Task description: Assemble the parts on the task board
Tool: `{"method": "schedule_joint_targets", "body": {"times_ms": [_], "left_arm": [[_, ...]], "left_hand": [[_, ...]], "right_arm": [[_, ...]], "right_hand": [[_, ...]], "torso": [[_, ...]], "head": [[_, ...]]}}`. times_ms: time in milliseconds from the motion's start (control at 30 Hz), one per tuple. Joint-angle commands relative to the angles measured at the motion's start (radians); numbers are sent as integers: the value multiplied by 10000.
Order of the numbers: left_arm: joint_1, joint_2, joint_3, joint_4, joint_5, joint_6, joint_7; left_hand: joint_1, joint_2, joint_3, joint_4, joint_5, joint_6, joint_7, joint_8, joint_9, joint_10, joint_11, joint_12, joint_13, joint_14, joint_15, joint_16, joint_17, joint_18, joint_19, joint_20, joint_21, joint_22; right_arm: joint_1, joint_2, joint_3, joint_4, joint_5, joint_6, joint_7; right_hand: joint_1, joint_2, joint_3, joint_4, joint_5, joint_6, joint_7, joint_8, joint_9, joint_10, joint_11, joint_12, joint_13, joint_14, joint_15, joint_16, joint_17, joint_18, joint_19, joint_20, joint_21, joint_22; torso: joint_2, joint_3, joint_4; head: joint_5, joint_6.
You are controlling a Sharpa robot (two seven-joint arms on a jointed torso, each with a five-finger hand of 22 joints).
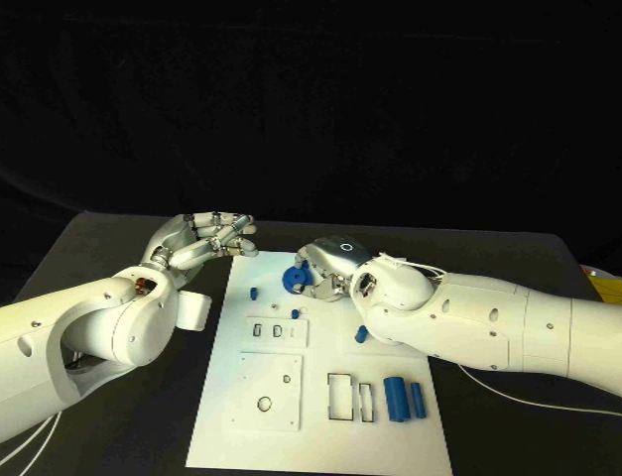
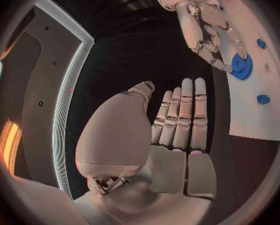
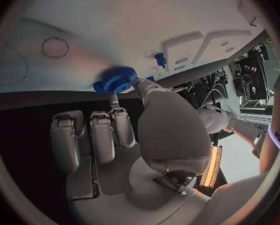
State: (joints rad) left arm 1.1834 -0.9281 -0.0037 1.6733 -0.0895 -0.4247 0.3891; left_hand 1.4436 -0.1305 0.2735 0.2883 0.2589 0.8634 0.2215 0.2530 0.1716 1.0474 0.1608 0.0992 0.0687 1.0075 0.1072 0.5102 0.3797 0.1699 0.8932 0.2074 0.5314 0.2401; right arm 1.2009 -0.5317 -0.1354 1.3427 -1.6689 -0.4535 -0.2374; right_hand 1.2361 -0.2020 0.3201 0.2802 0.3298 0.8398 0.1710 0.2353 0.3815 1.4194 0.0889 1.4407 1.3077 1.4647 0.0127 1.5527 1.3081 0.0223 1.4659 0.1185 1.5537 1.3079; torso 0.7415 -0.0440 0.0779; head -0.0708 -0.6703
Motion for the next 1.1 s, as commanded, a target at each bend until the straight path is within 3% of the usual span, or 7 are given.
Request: {"method": "schedule_joint_targets", "body": {"times_ms": [33, 467, 700, 933, 1100], "left_arm": [[9, 5, 10, 18, -31, 134, 29], [9, -10, 10, 16, -31, 130, 10], [9, -14, 10, 8, -31, 128, 11], [9, -19, 10, -22, -31, 136, 14], [9, -28, 9, -68, -35, 176, 9]], "left_hand": [[-4, -70, 41, 4, -64, -59, 43, -57, -13, -22, 53, -37, 10, -45, 0, -4, 12, 89, -70, 6, 40, 16], [-32, -61, 44, 17, -65, -60, 46, -57, -13, -22, 57, -43, 11, -60, 6, -5, 16, 88, -86, 12, 41, 16], [-41, -59, 46, 17, -64, -61, 47, -57, -14, -23, 58, -46, 11, -71, 9, -8, 17, 88, -96, 15, 41, 16], [-41, -59, 46, 17, -64, -61, 47, -57, -14, -23, 58, -46, 11, -71, 9, -8, 17, 88, -96, 15, 41, 16], [-50, -60, 48, 15, -65, -62, 47, -57, -14, -23, 59, -50, 11, -84, 12, -11, 19, 87, -108, 19, 41, 16]], "right_arm": [[-4, -36, -3, 28, 189, 299, 153], [-4, -144, -12, -4, 353, 540, 64], [-5, -325, -12, 252, 348, 268, 65], [28, -883, 13, 856, 830, -586, 510], [257, -1808, 37, 1645, 2496, -1671, 1677]], "right_hand": [[-94, 70, -1, 89, 101, 117, -1, -9, 22, 48, 3, -2, 904, 912, 56, 19, 1951, -156, 880, 71, -43, 2470], [-301, 220, -20, 86, 166, 136, -13, -31, 25, 53, -11, 1, 907, 916, 42, 23, 1968, -155, 876, 56, -49, 2467], [-206, 229, 22, 24, 202, 152, -21, -34, 29, 76, -19, 20, 932, 919, 35, 25, 1977, -161, 892, 51, -30, 2482], [66, 198, 163, -85, 443, 216, -36, -44, 40, 115, -39, 49, 969, 906, 14, 10, 1919, -162, 896, 30, -27, 2486], [420, 159, 373, -278, 735, 262, -28, -69, 45, 99, -43, 28, 947, 899, 7, 1, 1888, -177, 933, 18, 19, 2522]], "torso": [[0, -4, 4], [4, 8, 0], [1, 5, 6], [-20, 6, -42], [-53, 28, -119]], "head": [[-7, -9], [-16, 15], [-10, 12], [-9, 65], [0, 81]]}}
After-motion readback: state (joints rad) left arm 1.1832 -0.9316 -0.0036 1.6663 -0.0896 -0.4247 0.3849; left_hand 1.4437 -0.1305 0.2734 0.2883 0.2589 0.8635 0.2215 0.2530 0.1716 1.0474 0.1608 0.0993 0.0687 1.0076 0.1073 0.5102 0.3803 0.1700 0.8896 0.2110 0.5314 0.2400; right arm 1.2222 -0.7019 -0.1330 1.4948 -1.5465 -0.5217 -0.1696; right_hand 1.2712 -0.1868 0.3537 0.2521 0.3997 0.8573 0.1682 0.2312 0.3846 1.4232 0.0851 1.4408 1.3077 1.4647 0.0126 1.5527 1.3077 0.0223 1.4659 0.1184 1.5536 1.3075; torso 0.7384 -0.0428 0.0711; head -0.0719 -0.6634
